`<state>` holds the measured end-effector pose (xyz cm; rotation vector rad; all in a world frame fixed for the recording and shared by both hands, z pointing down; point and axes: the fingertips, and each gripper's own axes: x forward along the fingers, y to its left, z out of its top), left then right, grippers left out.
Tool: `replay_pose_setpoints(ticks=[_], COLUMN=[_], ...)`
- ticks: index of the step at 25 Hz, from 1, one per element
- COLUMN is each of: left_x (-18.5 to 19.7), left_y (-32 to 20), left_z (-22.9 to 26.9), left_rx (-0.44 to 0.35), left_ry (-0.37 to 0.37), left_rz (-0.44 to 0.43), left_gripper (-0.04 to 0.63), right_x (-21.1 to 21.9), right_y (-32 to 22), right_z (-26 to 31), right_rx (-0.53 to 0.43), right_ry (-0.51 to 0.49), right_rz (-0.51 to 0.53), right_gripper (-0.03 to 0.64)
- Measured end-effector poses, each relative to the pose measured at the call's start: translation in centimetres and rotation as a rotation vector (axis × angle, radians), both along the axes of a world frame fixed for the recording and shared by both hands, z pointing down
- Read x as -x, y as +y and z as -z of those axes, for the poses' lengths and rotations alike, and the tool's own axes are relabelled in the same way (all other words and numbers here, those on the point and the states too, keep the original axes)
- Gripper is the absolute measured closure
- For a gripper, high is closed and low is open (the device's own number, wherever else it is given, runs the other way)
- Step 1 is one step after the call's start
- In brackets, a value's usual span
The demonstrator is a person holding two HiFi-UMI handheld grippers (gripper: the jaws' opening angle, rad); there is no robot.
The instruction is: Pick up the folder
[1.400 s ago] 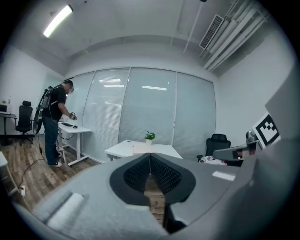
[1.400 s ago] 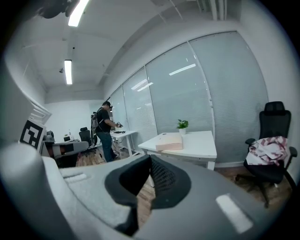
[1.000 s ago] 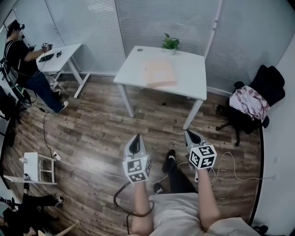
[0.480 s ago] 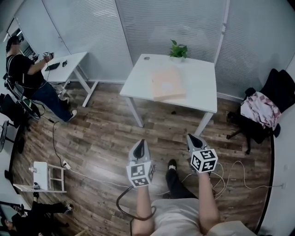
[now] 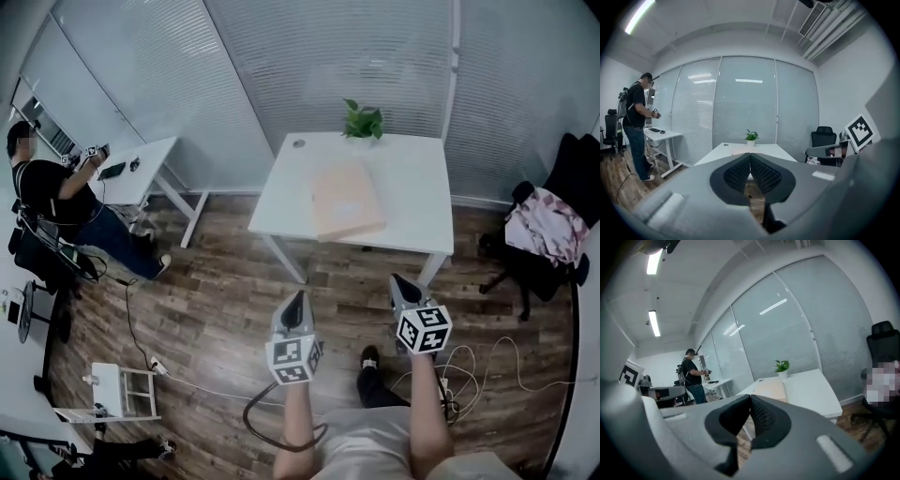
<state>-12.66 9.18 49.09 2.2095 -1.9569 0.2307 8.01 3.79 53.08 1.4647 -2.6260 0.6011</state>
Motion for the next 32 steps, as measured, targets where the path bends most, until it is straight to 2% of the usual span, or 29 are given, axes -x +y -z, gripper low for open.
replay_pose_setpoints(ticks=[4, 9, 13, 17, 26, 32], left_x=[-0.8, -0.6, -0.4, -1.2, -0.9, -0.6], left_y=[-4.2, -9.0, -11.7, -14.3, -17.1, -18.7], left_z=[0.2, 0.4, -0.1, -0.7, -1.4, -2.9], left_rx=[-0.005, -0.003, -0.003, 0.004, 0.005, 0.038], left_ry=[0.037, 0.031, 0.063, 0.089, 0.142, 0.16], left_rz=[-0.013, -0.01, 0.014, -0.013, 0.004, 0.01], left_gripper=[0.587, 0.588, 0.588, 0.586, 0.586, 0.586], right_x=[-0.7, -4.4, -6.0, -7.0, -7.9, -7.7], right_y=[-3.9, -9.4, -12.0, -15.0, -17.5, -18.6], right_z=[0.4, 0.3, -0.1, 0.5, 0.1, -1.6], right_rx=[-0.016, 0.002, 0.005, -0.013, -0.004, 0.032], right_ry=[0.006, -0.046, -0.06, -0.077, -0.095, -0.057], right_rz=[0.012, -0.082, -0.11, -0.132, -0.136, -0.133], right_gripper=[0.615, 0.615, 0.615, 0.615, 0.615, 0.615])
